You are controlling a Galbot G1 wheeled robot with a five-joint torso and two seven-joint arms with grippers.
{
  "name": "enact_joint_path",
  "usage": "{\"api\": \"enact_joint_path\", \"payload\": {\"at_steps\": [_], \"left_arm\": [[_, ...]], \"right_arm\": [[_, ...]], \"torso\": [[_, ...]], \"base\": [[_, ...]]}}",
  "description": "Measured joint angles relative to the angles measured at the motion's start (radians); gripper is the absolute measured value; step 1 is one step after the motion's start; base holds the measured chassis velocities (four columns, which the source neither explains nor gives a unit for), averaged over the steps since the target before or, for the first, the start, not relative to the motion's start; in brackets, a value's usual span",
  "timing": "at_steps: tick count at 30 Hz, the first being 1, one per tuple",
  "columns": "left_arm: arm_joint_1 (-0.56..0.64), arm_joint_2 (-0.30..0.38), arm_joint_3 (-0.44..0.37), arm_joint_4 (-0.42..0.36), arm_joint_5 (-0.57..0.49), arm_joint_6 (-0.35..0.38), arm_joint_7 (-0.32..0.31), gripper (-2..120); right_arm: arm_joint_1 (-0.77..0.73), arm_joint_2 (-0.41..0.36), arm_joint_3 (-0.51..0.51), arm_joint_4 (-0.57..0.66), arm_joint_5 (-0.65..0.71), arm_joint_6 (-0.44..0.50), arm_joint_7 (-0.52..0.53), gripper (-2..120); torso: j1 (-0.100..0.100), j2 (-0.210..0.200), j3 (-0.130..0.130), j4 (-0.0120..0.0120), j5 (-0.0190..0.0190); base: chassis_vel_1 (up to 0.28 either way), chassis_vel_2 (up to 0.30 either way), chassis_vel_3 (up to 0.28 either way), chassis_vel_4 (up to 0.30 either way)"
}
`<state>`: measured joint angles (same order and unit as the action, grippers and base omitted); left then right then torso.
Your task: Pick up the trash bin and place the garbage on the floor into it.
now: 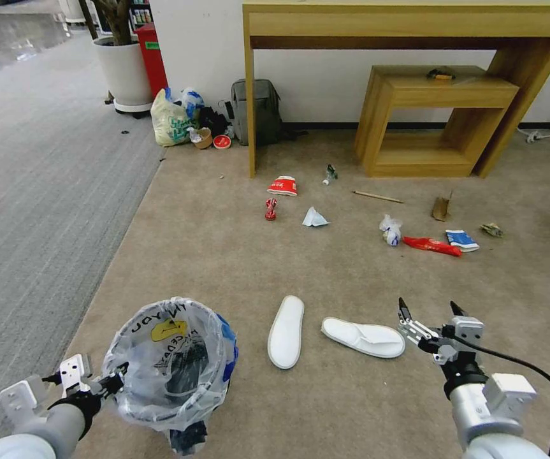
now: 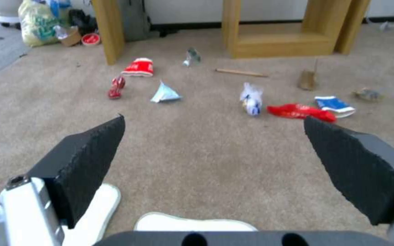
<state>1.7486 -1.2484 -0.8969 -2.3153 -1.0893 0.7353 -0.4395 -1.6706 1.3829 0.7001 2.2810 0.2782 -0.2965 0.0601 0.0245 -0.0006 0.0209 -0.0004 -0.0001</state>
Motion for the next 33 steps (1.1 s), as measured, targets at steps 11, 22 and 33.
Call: {"api": "enact_joint_path", "payload": {"at_steps": [11, 22, 33], "left_arm": [[0.001, -0.006, -0.013, -0.005, 0.007, 0.000, -0.002, 0], [0.021, -0.079, -0.037, -0.041, 0.033, 0.000, -0.029, 0], [0.019, -0.136, -0.039, -0.053, 0.059, 0.000, -0.052, 0]], "right_arm": [[0.230, -0.146, -0.103, -0.195, 0.189, -0.144, -0.009, 100], [0.535, -0.224, -0.393, -0.498, 0.246, -0.252, 0.003, 100], [0.795, -0.145, -0.630, -0.772, 0.330, -0.395, 0.100, 100]], "torso": [[0.000, 0.000, 0.000, 0.0002, 0.0000], [0.000, 0.000, 0.000, 0.0002, -0.0001], [0.000, 0.000, 0.000, 0.0004, -0.0001]], "base": [[0.000, 0.000, 0.000, 0.000], [0.000, 0.000, 0.000, 0.000], [0.000, 0.000, 0.000, 0.000]]}}
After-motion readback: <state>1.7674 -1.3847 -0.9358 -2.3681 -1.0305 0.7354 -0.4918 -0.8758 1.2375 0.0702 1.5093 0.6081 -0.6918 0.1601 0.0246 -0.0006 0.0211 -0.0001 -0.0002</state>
